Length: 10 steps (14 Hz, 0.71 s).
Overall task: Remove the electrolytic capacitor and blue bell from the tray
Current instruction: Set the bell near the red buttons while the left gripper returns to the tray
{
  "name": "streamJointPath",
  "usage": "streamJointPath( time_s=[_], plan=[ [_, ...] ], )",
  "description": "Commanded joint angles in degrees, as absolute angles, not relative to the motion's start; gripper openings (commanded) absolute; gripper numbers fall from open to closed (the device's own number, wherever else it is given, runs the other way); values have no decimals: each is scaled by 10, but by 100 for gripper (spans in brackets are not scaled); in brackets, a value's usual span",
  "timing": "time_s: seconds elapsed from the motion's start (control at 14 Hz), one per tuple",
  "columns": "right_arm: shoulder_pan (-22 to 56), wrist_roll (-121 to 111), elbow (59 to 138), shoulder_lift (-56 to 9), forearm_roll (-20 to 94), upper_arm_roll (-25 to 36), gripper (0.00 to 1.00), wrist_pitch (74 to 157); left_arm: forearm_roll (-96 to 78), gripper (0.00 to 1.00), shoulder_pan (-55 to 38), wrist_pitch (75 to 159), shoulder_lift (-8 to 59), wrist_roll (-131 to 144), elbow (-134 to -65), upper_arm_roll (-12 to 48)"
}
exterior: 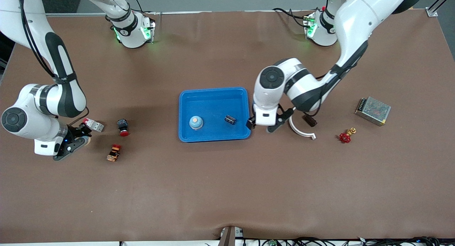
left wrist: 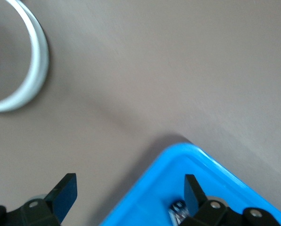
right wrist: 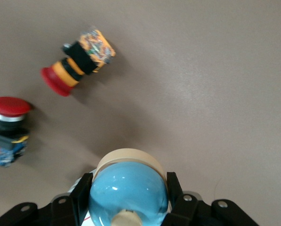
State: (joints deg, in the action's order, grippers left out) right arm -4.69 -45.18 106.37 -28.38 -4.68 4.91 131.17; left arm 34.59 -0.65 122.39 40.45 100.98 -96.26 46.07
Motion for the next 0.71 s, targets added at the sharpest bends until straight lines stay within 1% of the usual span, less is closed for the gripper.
streamJointPath(
  time_s=[0.0, 0.07, 0.14, 0.36, 0.57, 0.64],
  plan=[
    [-63, -467, 1056, -310, -49, 37, 0, 1356, 342, 100, -84, 1210, 435, 1055, -911, 412],
    [-63, -467, 1054, -329, -48, 37, 0, 1381, 342, 100, -108, 1215, 442, 1070, -909, 397],
    [-64, -466, 1052, -340, -48, 37, 0, 1389, 342, 100, -128, 1218, 453, 1085, -898, 387],
    [-70, -467, 1051, -345, -47, 36, 0, 1391, 344, 100, -172, 1231, 482, 1142, -865, 367],
    [-76, -467, 1049, -355, -36, 35, 0, 1392, 343, 94, -203, 1271, 497, 1193, -854, 342],
    [-77, -467, 1049, -361, -31, 34, 0, 1392, 344, 88, -209, 1285, 503, 1214, -853, 339]
  ],
)
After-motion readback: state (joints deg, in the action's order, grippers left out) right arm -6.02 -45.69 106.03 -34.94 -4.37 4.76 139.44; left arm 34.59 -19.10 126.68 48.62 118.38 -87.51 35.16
